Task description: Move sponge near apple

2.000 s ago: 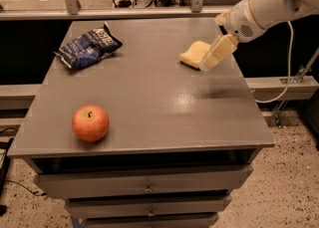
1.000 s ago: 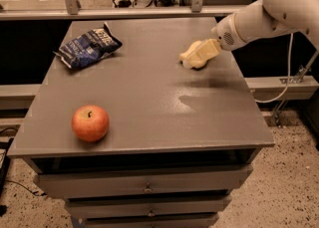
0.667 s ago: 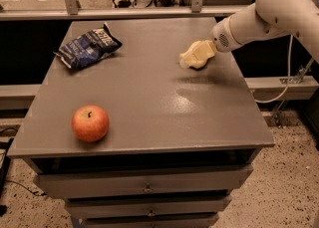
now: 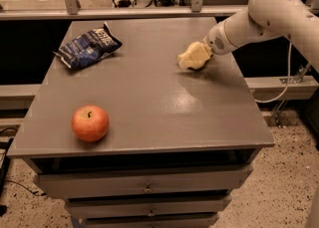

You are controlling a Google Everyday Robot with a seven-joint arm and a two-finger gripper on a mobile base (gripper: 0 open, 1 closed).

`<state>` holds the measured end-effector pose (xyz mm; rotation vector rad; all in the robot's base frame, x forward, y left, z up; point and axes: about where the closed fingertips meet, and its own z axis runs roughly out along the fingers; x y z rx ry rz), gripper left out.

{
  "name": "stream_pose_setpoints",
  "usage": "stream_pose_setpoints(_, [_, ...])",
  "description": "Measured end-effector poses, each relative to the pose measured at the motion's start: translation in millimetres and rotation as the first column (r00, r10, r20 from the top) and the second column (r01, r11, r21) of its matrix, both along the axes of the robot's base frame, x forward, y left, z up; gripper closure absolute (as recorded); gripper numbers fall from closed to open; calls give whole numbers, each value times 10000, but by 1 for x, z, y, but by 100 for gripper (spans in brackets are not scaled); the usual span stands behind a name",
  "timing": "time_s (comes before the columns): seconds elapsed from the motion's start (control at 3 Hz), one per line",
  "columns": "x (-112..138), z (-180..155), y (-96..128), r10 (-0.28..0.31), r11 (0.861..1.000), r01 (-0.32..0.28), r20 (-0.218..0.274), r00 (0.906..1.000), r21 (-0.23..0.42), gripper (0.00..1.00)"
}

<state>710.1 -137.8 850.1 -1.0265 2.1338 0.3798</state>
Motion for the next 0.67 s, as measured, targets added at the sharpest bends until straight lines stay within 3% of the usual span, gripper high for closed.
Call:
stream_pose_setpoints(0.33, [-3, 7, -4, 210, 9995, -204, 268, 9994, -224, 55])
stream_pose_setpoints(0.67, [-10, 36, -7, 650, 9978, -634, 829, 9944, -217, 84])
